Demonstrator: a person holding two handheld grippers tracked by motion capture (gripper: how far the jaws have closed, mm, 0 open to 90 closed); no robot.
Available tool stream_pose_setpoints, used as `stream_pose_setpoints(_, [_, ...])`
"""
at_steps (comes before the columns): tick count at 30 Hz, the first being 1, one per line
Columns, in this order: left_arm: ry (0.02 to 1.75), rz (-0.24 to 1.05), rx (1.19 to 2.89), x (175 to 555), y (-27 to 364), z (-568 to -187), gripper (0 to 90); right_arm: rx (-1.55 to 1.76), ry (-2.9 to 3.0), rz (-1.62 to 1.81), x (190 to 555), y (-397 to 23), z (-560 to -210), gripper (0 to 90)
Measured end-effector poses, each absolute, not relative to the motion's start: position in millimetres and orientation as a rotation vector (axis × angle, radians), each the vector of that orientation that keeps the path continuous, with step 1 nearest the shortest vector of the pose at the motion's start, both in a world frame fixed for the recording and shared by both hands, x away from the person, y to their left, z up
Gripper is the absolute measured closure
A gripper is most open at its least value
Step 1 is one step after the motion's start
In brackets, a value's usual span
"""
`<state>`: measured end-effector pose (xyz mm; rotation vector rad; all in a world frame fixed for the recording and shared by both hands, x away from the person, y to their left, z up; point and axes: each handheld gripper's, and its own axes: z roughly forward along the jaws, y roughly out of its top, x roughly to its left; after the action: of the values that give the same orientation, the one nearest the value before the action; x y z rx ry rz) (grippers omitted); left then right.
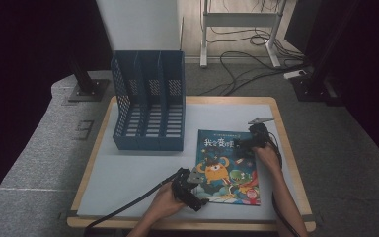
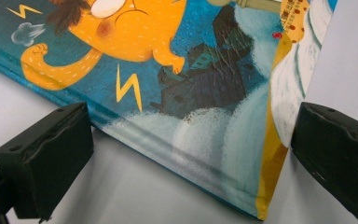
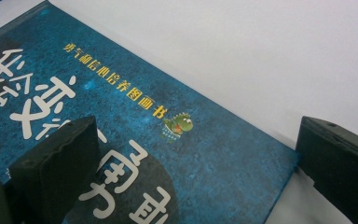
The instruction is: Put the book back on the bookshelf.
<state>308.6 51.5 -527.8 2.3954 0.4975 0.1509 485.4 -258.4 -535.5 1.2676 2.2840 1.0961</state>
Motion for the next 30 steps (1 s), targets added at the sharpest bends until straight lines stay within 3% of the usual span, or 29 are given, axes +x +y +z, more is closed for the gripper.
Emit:
stream_pose_setpoints(19, [0.395,0.164,2.445,261,62,-525,0.0,1.260,2.285,1.093,432,-252,-536,0.0])
stream_pose_setpoints(24, [0.370,0.111,2.451,265,67,-522,0.0,1.268,2.277,1.089,429,-251,-535,0.0])
stream_pose_setpoints(30, [0.418,0.166,2.437,275,96,-513,0.0,1.274,2.272,1.075,418,-260,-530,0.0])
